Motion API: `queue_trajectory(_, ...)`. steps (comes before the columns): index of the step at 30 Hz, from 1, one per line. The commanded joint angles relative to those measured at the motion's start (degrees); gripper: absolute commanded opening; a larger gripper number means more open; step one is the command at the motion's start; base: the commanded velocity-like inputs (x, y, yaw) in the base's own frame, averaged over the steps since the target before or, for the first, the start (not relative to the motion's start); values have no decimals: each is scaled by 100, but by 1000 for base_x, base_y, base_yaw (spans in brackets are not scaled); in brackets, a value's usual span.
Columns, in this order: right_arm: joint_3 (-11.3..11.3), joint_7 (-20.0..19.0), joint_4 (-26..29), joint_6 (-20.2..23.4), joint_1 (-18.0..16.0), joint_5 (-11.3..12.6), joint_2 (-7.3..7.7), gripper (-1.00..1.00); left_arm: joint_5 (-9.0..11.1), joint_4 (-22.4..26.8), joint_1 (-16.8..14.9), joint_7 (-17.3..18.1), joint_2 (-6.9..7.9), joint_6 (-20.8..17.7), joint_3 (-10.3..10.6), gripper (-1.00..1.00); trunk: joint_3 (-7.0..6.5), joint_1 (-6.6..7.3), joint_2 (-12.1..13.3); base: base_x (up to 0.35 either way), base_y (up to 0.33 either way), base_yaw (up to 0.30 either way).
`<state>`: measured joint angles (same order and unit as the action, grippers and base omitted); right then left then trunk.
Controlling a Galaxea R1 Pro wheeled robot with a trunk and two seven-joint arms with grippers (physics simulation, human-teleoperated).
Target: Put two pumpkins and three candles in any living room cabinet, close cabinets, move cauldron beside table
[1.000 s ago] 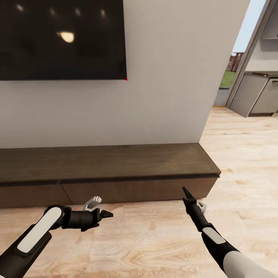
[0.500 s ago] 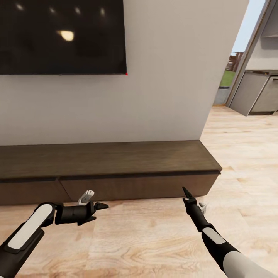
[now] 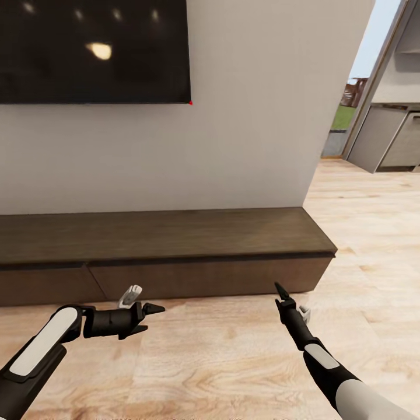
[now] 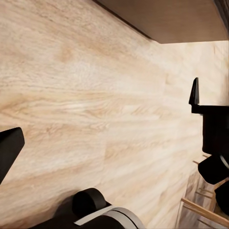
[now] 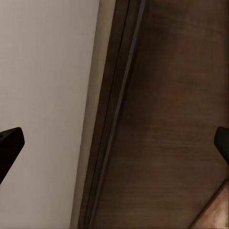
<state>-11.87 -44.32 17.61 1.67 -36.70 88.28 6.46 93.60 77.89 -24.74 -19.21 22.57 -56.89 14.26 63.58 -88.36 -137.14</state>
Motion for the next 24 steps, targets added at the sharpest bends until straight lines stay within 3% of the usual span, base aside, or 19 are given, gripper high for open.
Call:
queue_trajectory(1, -33, -22, -3, 18, -4, 59, 4, 100, 69, 5, -4, -56, 3, 2, 7, 100, 23, -21, -44, 0, 0, 0)
queue_trajectory(5, -29, -24, -3, 17, -4, 63, 4, 100, 78, 10, -4, -56, 1, -2, 7, 100, 95, -109, -204, 0, 0, 0)
queue_trajectory(24, -26, 46, -19, -90, -4, 77, 48, 100, 71, 1, 40, -56, -15, 3, 16, 100, 95, -109, -204, 83, 2, 0)
